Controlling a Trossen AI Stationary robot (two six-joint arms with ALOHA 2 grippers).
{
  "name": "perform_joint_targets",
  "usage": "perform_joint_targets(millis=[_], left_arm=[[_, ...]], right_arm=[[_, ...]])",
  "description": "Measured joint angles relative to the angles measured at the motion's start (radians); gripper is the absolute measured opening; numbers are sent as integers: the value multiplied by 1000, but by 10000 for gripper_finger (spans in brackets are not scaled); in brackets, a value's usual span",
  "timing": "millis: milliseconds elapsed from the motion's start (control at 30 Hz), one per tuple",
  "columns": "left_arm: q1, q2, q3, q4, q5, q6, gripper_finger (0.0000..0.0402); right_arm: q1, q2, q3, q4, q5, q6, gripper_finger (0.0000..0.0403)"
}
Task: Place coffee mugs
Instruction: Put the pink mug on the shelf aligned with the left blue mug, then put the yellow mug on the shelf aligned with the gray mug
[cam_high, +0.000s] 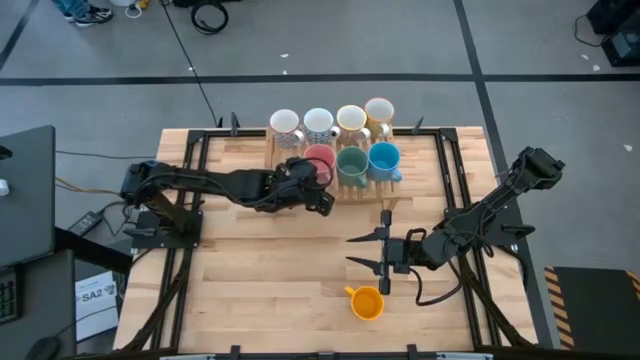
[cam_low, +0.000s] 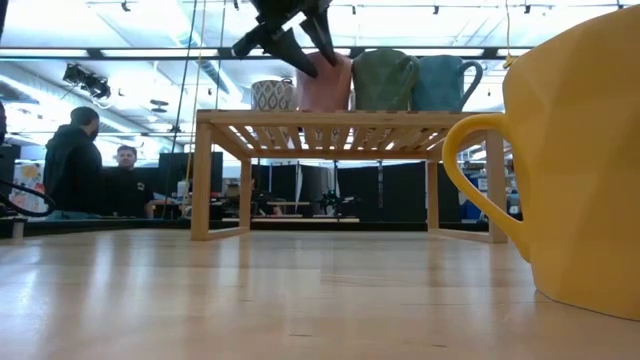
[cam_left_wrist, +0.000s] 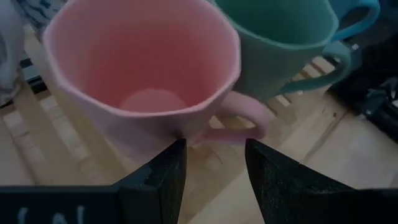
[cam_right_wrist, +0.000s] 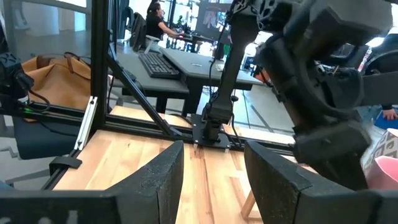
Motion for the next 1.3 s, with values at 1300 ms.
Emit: perform_joint_targets(millis=[1300], left_arm=[[-395, 132, 0, 225, 220, 638, 172]], right_arm=[[118, 0, 0, -201, -372, 492, 175]])
